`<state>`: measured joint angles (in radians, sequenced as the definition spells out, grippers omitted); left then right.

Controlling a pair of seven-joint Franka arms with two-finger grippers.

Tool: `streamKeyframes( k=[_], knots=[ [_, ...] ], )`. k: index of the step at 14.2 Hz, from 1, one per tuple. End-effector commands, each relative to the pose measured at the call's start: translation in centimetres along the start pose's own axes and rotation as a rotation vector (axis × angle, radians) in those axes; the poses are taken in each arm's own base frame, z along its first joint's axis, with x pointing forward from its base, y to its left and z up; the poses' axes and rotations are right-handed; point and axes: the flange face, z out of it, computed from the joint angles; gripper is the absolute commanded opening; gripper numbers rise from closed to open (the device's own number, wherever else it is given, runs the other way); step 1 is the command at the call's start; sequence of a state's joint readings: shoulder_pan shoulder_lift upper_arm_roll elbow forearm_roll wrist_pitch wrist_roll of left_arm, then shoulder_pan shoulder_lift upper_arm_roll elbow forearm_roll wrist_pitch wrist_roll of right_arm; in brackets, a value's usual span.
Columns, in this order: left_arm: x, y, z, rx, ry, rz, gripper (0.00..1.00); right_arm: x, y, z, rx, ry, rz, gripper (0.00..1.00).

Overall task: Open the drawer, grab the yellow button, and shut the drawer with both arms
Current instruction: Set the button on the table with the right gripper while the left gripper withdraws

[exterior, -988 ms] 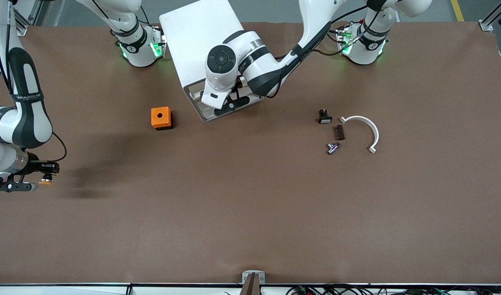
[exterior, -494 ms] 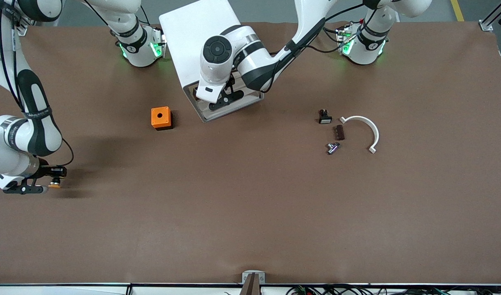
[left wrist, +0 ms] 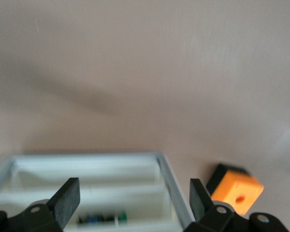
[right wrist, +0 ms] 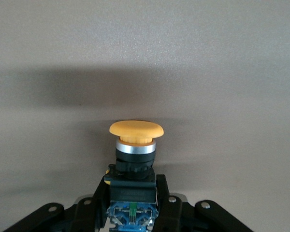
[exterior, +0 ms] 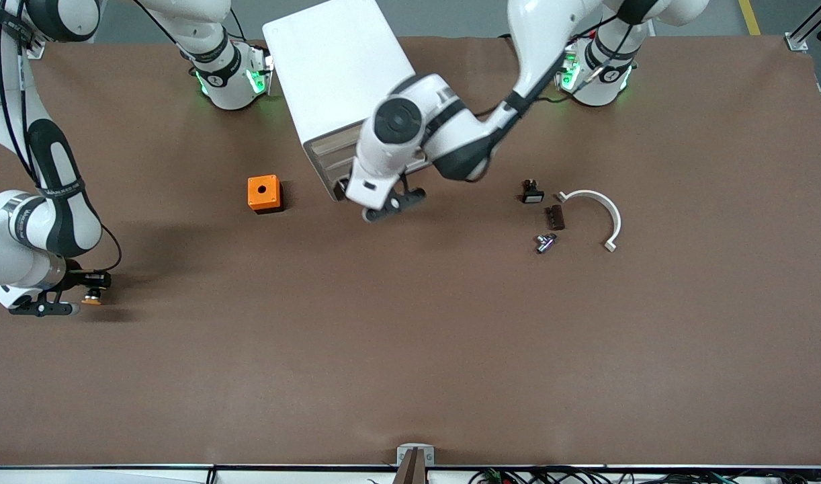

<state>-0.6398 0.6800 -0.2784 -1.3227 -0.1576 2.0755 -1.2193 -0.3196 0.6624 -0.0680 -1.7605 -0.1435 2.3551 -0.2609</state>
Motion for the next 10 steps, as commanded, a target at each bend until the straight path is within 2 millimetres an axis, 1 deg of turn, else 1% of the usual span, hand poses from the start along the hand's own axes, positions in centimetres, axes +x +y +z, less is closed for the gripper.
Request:
streamKeyframes(
  k=[1,2,3,4,5,6,7,8,9,10],
  knots=[
    [7.2,-2.4,-4.5,-0.05,0.023,0.065,1.0,0.4,0.3,0.5,0.001,0.012,-0.011,0.21],
    [10.3,-3.7,-5.5,-0.049,0.045,0.111,1.0,0.4,0.2,0.8,0.003,0.008,-0.013,0.22],
    [12.5,-4.9,-6.3,-0.041,0.07,0.134,1.0,0.4,0.3,0.9,0.005,0.008,-0.01,0.23],
    [14.0,-5.7,-6.7,-0.017,0.11,0.151,1.0,0.3,0.4,0.9,0.006,0.01,-0.007,0.23],
    [15.8,-6.7,-7.4,0.013,0.157,0.158,1.0,0.3,0.5,0.9,0.006,0.01,-0.007,0.29],
    [17.4,-7.9,-8.1,0.037,0.177,0.161,1.0,0.3,0.5,0.8,0.005,0.009,-0.005,0.44],
    [18.5,-9.0,-9.0,0.063,0.176,0.191,1.0,0.3,0.5,0.8,0.005,0.009,-0.005,0.82],
    [20.5,-10.6,-10.0,0.074,0.173,0.233,1.0,0.3,0.6,0.7,0.004,0.012,-0.003,1.0],
    [23.2,-12.9,-11.7,0.082,0.17,0.274,1.0,0.5,0.6,0.3,0.002,0.018,-0.003,1.0],
    [24.6,-14.4,-12.9,0.093,0.166,0.315,1.0,0.6,0.6,-0.1,0.0,0.022,-0.002,1.0]
  ],
)
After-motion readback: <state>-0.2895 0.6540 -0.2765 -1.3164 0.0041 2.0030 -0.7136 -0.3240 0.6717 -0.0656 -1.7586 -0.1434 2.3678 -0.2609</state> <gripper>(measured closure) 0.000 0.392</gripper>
